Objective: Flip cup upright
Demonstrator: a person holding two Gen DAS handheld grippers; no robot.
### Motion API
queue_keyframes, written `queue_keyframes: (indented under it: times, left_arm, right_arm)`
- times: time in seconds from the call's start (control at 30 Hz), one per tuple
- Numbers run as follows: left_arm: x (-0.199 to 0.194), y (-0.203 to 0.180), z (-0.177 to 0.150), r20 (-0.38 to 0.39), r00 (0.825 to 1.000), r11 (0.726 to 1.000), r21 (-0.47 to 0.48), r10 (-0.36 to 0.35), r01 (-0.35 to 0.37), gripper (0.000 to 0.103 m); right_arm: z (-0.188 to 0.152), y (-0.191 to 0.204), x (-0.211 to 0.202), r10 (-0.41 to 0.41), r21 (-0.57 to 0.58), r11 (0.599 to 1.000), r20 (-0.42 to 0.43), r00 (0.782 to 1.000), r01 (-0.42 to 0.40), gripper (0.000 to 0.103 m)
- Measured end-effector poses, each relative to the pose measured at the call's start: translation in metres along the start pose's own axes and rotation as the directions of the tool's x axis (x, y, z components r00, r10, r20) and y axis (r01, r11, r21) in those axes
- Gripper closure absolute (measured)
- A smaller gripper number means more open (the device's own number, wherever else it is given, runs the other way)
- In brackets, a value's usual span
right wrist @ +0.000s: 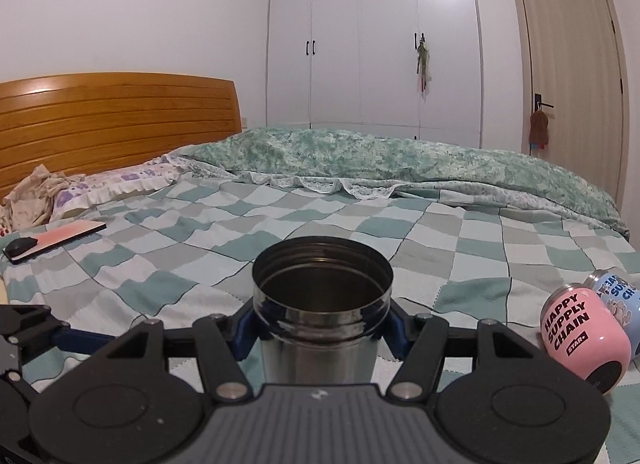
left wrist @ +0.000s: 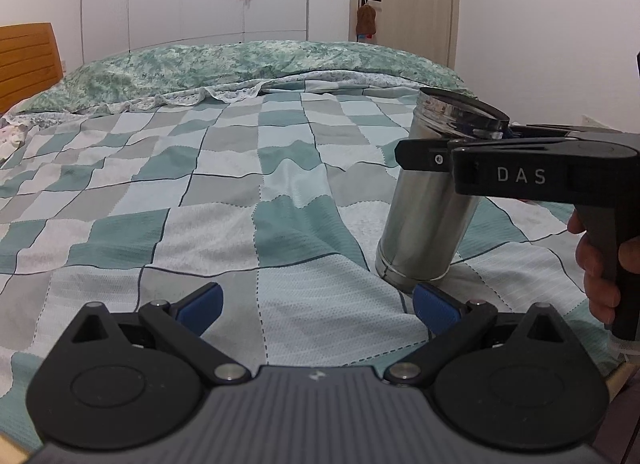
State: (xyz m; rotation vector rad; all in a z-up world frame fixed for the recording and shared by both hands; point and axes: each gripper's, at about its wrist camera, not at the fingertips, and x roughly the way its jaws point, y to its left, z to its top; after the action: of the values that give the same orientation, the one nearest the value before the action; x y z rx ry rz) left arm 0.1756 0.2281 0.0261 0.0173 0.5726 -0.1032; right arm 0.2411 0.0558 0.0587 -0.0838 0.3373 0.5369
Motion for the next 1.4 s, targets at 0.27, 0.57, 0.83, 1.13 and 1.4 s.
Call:
queue_keyframes:
  times: [0.27, 0.57, 0.83, 1.13, 1.4]
  left_arm:
    - [-0.006, -0.003, 0.001, 0.006, 1.000, 1.000, -0.003, 0.007, -0.007, 0.000]
    - [-0.034, -0.027, 0.003, 0.024, 1.000, 1.000, -0.005, 0.019, -0.019, 0.000]
    - [-0.068, -0.072, -0.009, 0.096, 0.995, 0.999, -0.042, 0.017, -0.013, 0.000]
    - [-0.091, -0.131, -0.037, 0.204, 0.978, 0.996, -0.093, 0.034, -0.015, 0.000]
    - [-0.096, -0.176, -0.063, 0.283, 0.955, 0.994, -0.085, 0.087, -0.065, 0.000]
  right_arm:
    - [0.003, -0.010, -0.004, 0.014, 0.044, 0.999, -0.019, 1.000, -0.013, 0.023]
    - [0.001, -0.024, -0.043, 0.012, 0.062, 0.998, 0.030, 0.999, -0.014, 0.010]
    - [-0.015, -0.054, -0.124, 0.009, 0.044, 0.999, 0.086, 0.996, -0.013, 0.000]
    - [-0.066, -0.097, -0.212, -0.078, 0.047, 0.996, 0.100, 0.992, 0.073, 0.000]
    - [-0.117, -0.121, -0.253, -0.159, 0.031, 0.987, 0.107, 0.981, 0.157, 0.000]
